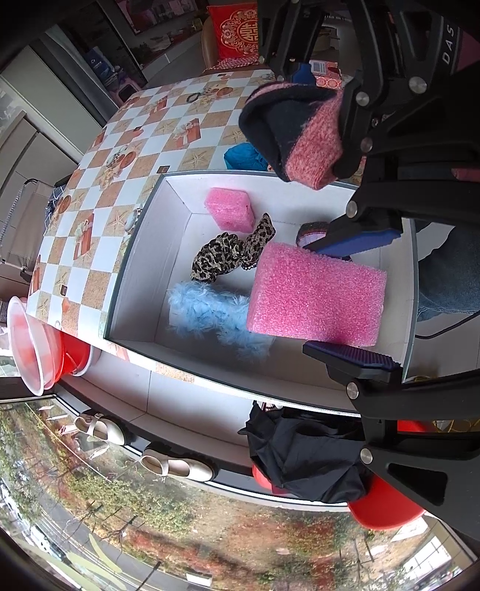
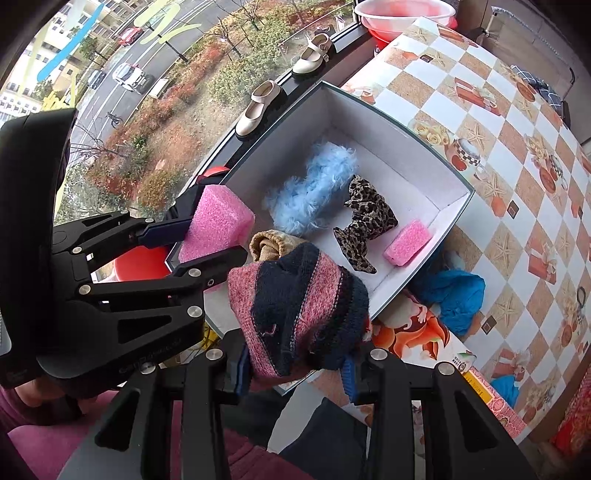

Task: Organize soft objects
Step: 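Carry the pink sponge and pink-black knit hat over the white box with both grippers, then open both grippers to drop the sponge and knit hat into the box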

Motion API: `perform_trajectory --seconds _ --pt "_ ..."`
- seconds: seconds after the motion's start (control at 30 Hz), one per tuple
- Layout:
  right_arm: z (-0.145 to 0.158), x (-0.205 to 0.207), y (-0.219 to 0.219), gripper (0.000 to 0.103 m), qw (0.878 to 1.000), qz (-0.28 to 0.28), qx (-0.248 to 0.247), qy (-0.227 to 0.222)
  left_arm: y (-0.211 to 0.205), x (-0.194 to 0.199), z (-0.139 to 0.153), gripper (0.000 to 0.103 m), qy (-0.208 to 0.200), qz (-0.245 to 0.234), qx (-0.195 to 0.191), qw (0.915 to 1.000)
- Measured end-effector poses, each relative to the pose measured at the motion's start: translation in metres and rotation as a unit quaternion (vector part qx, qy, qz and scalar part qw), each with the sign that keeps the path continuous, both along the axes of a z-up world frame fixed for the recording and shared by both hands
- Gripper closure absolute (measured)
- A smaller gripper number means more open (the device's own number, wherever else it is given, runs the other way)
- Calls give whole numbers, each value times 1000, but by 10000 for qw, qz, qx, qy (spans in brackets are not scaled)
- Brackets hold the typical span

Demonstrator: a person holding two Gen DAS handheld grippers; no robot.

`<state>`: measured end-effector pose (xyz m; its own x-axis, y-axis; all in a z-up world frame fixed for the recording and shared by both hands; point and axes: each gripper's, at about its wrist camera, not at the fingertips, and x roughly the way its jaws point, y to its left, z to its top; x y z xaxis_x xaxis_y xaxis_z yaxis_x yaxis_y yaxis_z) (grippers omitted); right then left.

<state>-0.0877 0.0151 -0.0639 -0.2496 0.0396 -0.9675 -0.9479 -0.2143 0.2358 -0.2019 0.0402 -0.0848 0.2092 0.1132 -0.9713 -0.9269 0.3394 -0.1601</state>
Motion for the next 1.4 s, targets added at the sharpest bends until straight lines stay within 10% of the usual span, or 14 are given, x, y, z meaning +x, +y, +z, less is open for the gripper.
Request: perform_trajectory --seconds 1.4 --pt "-17 37 71 65 9977 -671 -64 -66 64 28 -19 55 70 -121 -63 9999"
